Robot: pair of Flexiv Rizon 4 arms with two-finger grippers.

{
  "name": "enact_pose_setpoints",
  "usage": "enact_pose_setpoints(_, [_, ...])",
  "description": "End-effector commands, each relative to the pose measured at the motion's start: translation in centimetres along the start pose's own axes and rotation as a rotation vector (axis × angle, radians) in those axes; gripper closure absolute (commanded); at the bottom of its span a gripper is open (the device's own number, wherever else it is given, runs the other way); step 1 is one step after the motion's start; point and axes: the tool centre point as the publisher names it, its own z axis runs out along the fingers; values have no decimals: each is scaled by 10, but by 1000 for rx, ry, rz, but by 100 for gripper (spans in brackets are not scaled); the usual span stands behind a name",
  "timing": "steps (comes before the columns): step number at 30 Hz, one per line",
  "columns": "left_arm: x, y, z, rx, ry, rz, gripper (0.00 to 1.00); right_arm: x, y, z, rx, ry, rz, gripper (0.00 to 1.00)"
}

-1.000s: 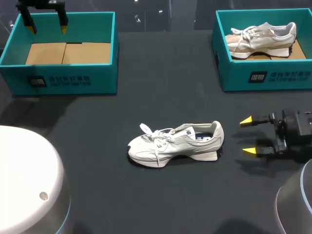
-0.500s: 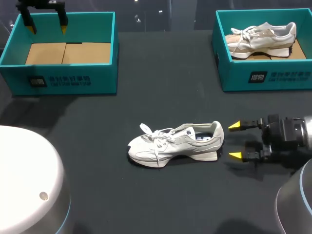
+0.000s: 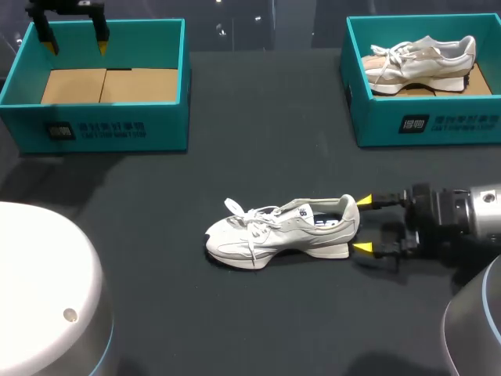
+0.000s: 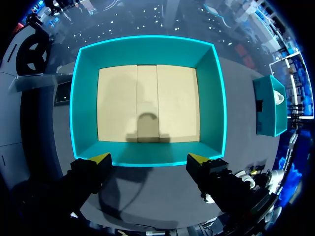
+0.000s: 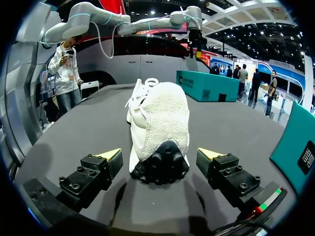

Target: Take the shoe out of the shoebox, open the shoe tongue, remove and reinsert the insole, then place the shoe into the shoebox

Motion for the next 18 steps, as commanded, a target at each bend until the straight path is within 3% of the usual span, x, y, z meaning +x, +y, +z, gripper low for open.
enact_pose_setpoints(1, [0,0,0,0,-1,0,0,-7,-3,10,-2,8,3,0])
enact_pose_setpoints(18, [0,0,0,0,-1,0,0,-5,-2,38,-18,52,9,0])
